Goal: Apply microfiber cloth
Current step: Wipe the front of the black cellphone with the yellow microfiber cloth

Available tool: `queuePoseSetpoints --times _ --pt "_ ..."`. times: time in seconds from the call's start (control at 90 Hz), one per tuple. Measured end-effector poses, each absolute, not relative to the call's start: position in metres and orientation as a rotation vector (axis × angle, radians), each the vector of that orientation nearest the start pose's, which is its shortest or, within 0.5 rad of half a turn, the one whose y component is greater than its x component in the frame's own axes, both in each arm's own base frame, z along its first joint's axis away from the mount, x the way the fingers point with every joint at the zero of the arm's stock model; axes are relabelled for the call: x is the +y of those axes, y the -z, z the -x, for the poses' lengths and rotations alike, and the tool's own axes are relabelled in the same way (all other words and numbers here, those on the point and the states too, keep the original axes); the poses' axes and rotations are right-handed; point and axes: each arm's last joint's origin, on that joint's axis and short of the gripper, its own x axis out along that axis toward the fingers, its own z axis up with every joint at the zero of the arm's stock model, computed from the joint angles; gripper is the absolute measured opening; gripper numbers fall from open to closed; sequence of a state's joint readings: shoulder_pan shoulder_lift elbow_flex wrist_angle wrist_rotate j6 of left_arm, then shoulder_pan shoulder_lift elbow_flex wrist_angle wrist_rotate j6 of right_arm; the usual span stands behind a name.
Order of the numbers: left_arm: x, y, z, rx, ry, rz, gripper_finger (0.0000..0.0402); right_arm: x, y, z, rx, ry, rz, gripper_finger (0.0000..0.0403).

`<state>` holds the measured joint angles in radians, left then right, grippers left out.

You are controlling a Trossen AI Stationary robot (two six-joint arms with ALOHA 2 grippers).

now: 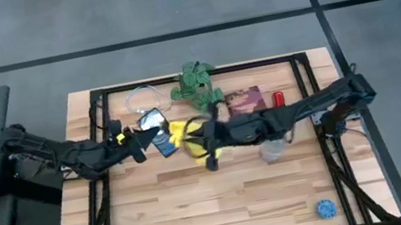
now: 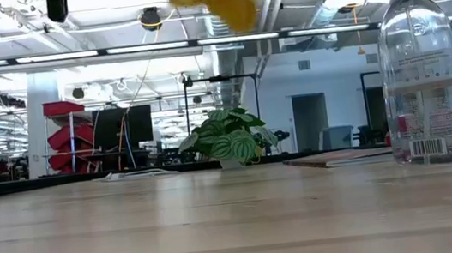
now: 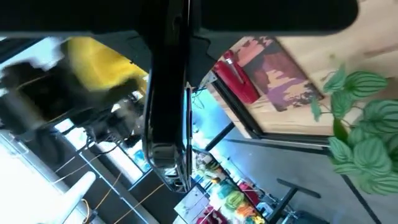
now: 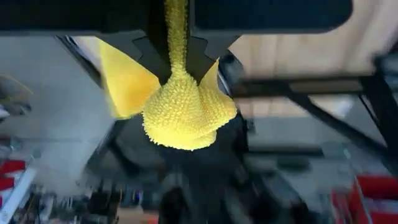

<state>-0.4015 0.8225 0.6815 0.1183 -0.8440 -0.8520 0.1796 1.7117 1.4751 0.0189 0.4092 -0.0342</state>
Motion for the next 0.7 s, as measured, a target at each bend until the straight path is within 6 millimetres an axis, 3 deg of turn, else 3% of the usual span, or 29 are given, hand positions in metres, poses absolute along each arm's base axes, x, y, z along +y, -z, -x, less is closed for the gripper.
queuePoseSetpoints --times 0.356,0.556,0.7 --pt "-0.056 -0.316 -0.187 -0.14 -0.441 0.8 0.001 0.064 -0.33 -0.455 0.356 0.155 0.15 0.0" --pt "-0.056 -0.316 -0.188 -0.141 -0.429 0.808 0.001 0.065 -0.338 -0.451 0.479 0.157 0.208 0.0" --pt "-0.056 -0.321 -0.187 -0.16 -0.417 0.831 0.001 0.057 -0.359 -0.44 0.433 0.223 0.199 0.0"
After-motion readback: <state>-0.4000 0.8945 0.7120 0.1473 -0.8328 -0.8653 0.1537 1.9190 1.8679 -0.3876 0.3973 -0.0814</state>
